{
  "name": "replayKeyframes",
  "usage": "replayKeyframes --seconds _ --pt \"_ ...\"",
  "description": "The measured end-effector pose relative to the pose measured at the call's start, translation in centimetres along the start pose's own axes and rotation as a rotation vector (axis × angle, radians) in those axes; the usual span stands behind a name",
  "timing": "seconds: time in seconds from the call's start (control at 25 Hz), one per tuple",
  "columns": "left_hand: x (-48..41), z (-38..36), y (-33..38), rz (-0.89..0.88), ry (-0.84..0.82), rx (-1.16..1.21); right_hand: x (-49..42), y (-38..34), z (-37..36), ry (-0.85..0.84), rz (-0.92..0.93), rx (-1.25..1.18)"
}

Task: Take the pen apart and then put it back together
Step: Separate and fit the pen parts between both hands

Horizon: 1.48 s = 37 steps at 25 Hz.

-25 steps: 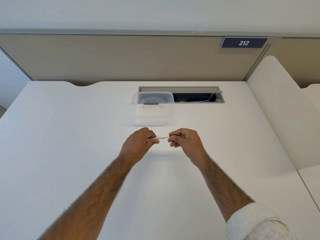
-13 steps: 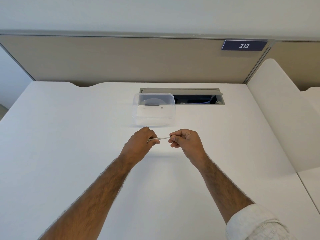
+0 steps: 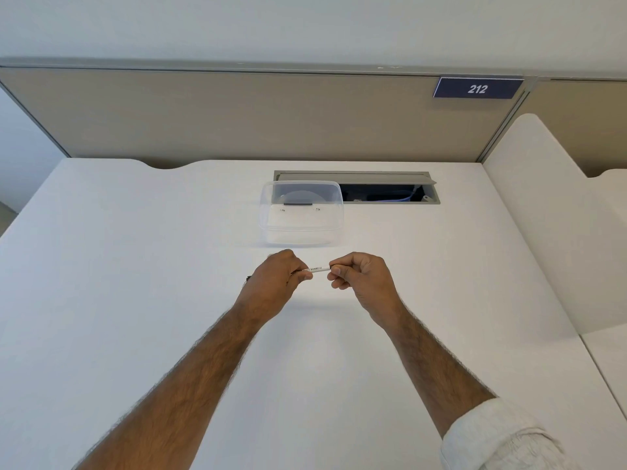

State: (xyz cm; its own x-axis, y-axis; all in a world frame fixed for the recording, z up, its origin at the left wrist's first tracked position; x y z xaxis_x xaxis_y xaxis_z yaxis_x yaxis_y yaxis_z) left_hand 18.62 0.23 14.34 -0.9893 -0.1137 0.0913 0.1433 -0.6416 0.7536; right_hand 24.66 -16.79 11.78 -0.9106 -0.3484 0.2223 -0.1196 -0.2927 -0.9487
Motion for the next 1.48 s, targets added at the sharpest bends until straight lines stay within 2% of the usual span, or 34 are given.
replayKeyframes --seconds 0.16,0.36,0.52,0.72,0.92,1.12,1.36,1.48 --pt "0.1 0.8 0.4 0.013 0.063 -0.064 0.1 0.1 -0.1 0.003 -0.001 -0.001" --pt "0.1 0.5 0.6 0.005 -0.002 -0.002 0.1 -0.2 0.1 0.006 0.011 -0.001" --pt "0.2 1.1 1.1 -0.009 0.069 -0.062 0.2 0.0 0.0 0.009 0.005 -0.007" --pt "-0.3 -0.1 0.6 0.007 -0.049 0.021 0.2 -0.2 0.3 0.006 0.016 0.007" --pt "-0.2 0.3 1.5 -0.032 0.023 -0.067 0.2 -0.3 0.3 0.006 0.019 0.012" --pt "-0.3 -1.1 0.4 -0.022 -0.133 -0.008 0.2 -0.9 0.5 -0.006 0.043 0.025" --pt "-0.3 -0.3 0.9 -0.015 -0.042 -0.062 0.4 -0.5 -0.2 -0.008 0.032 0.03" --pt "-0.3 -0.5 0.6 -0.009 -0.065 0.001 0.2 -0.8 0.0 -0.012 0.042 0.032"
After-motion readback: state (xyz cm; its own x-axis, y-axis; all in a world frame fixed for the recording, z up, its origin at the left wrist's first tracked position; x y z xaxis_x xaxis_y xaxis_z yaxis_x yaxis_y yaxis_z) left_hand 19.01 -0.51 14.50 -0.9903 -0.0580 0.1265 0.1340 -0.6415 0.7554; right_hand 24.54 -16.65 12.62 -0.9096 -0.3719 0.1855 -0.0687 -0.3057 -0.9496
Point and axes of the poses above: each hand's wrist, its own x-axis away from the middle knuckle, its own z-axis out of the back of the hand, y = z × x, the point moved 10 cm from there along -x, towards the middle knuckle, and after that the axes turned 10 degrees about x, right-handed, at the moved point
